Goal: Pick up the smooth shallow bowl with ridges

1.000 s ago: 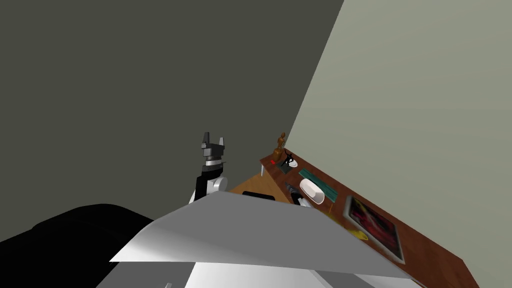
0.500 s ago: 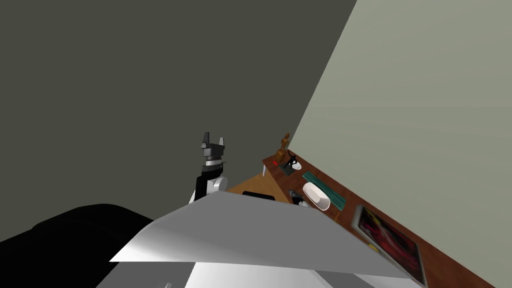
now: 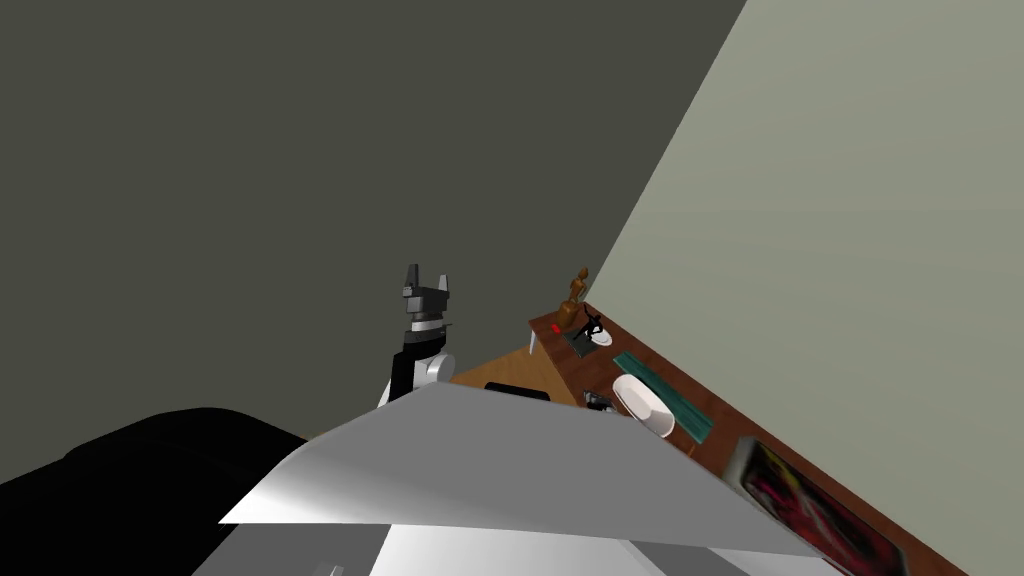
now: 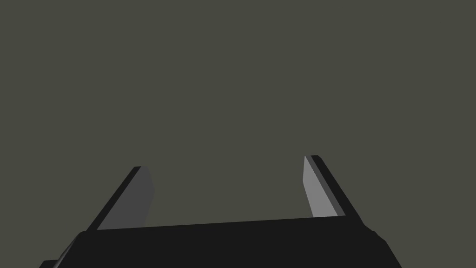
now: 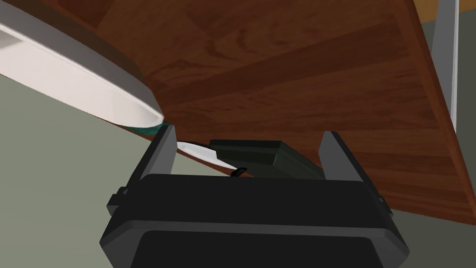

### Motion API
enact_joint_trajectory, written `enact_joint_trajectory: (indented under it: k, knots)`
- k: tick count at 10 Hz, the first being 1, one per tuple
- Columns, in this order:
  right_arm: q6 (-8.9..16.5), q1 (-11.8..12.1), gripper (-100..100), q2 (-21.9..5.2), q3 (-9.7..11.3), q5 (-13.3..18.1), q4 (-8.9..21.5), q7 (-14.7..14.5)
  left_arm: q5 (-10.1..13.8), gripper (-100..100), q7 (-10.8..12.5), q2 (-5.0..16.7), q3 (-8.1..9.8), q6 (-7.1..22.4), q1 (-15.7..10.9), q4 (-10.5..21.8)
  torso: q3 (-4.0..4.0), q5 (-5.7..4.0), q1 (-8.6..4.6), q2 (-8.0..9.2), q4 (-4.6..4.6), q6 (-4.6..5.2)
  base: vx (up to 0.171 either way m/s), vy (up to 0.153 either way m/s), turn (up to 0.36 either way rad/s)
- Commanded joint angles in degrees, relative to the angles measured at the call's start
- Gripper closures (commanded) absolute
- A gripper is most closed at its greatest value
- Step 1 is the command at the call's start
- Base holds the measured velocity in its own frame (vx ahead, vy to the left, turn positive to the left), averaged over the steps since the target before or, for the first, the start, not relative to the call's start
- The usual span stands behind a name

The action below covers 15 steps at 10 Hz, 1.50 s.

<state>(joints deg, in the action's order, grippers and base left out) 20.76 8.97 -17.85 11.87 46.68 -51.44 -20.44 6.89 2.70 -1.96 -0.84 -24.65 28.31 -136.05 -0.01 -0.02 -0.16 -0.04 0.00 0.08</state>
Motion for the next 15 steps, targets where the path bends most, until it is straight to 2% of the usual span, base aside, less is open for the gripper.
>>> enact_joint_trajectory:
  k: [1, 2, 3, 4, 6, 7, 8, 9, 12, 13, 15]
  knots:
    - [1.84, -0.88, -100, -0.71, 0.59, 1.37, 2.86, -1.55, 0.0, 0, 0.0, 0.0, 0.0, 0.0, 0.0, 0.0, 0.0, 0.0, 0.0, 0.0, 0.0, 0.0, -0.006, -0.028, 0.277]
    - [1.84, -0.88, -100, -0.71, 0.59, 1.37, 3.8, -1.55, 0.0, 0, 0.0, 0.0, 0.0, 0.0, 0.0, 0.0, 0.0, 0.0, -0.05, -0.01, 0.01, -0.02, -0.006, -0.029, 0.083]
    - [2.91, -1.35, -100, -1.02, 0.9, 2.58, 5.93, -2.32, 0.0, 0, 0.0, 0.0, 0.01, 0.0, 0.01, 0.0, 0.0, -0.01, -0.05, 0.0, -0.01, 0.03, -0.008, -0.017, 0.14]
    - [2.91, -1.35, -100, -1.02, 0.9, 2.58, 6.17, -2.32, 0.0, 0, 0.0, 0.0, 0.0, 0.0, 0.0, 0.0, 0.0, -0.01, -0.01, 0.01, 0.0, 0.0, -0.007, -0.013, 0.086]
    - [4.92, -2.21, -100, -1.62, 1.52, 4.9, 10.2, -3.79, 0.0, 0, 0.0, 0.0, 0.0, 0.0, 0.0, 0.0, 0.0, 0.0, -0.01, -0.01, 0.0, 0.0, -0.007, -0.024, 0.193]
    - [4.92, -2.21, -100, -1.62, 1.52, 4.9, 10.74, -3.79, 0.0, 0, 0.0, 0.0, 0.0, 0.0, 0.0, 0.0, 0.0, -0.01, -0.06, 0.0, 0.0, 0.0, -0.004, -0.03, 0.094]
    - [5.83, -2.59, -100, -1.88, 1.82, 5.99, 12.9, -4.48, 0.0, 0, 0.0, 0.0, 0.01, 0.0, 0.01, 0.0, -0.01, -0.01, -0.05, -0.01, -0.01, 0.03, -0.004, -0.022, 0.121]
    - [5.83, -2.59, -100, -1.88, 1.82, 5.99, 12.9, -4.48, 0.0, 0, 0.0, 0.0, 0.0, 0.0, 0.0, 0.0, -0.01, -0.01, -0.04, -0.01, 0.0, 0.02, -0.004, -0.02, 0.088]
    - [8.18, -3.54, -100, -2.44, 2.6, 8.84, 18.74, -6.27, 0.0, 0, 0.0, 0.0, 0.0, 0.0, 0.0, 0.0, 0.0, -0.01, -0.08, -0.01, 0.0, 0.01, -0.007, -0.035, 0.192]
    - [8.18, -3.54, -100, -2.44, 2.6, 8.84, 18.74, -6.27, 0.0, 0, 0.0, 0.0, 0.01, 0.0, 0.01, 0.0, -0.01, -0.02, -0.1, -0.02, 0.0, 0.02, -0.004, -0.032, 0.056]
    - [9.47, -4.03, -100, -2.67, 2.99, 10.32, 22.01, -7.21, 0.0, 0, 0.0, 0.0, 0.01, 0.0, 0.01, 0.0, -0.01, -0.01, -0.04, -0.01, 0.0, 0.03, -0.006, -0.024, 0.141]
